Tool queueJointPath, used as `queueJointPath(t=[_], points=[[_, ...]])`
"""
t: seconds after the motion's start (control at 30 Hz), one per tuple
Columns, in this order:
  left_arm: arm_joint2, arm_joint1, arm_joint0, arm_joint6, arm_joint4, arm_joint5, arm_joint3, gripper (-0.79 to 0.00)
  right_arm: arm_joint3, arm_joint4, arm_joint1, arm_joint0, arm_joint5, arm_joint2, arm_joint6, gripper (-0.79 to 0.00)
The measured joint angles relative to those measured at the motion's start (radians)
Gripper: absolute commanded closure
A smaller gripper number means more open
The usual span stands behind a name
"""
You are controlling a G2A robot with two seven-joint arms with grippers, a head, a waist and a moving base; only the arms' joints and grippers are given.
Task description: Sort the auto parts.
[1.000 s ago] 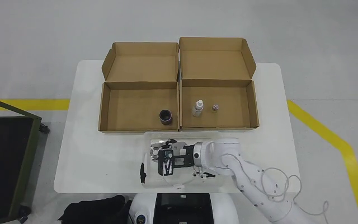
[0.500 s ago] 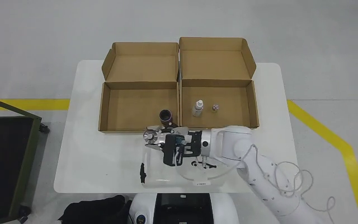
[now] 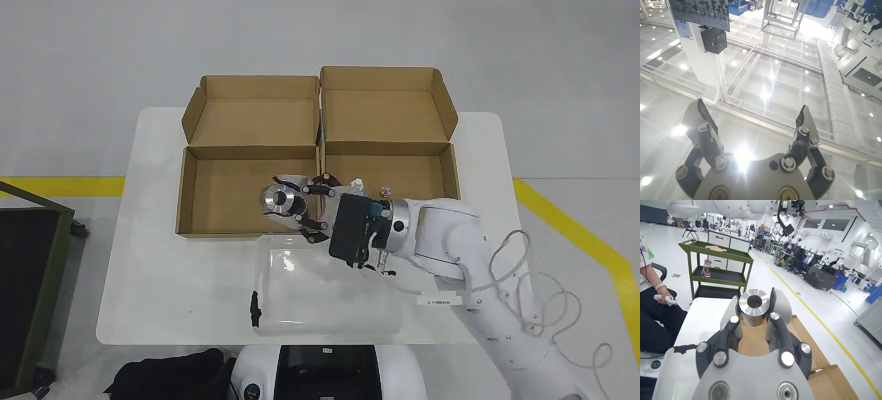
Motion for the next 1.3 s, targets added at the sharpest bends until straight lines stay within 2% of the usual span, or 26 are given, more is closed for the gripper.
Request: queueJointPath(t=[0.4, 0.7, 1.03, 1.3], points=[[0.0, 0.0, 0.0, 0.0, 0.0, 0.0, 0.0, -0.785, 0.0, 0.069, 0.001, -0.016, 0.007, 0.054, -0.122, 0.0], [0.0, 0.0, 0.0, 0.0, 0.0, 0.0, 0.0, -0.785, -0.009, 0.06, 0.002, -0.034, 0.028, 0.072, -0.177, 0.0], [0.0, 0.0, 0.0, 0.0, 0.0, 0.0, 0.0, -0.785, 0.028, 0.049, -0.002, -0.023, 0.025, 0.048, -0.149, 0.0], [0.0, 0.0, 0.0, 0.0, 0.0, 0.0, 0.0, -0.785, 0.111, -0.009, -0.023, 0.027, 0.073, -0.065, -0.088, 0.0]])
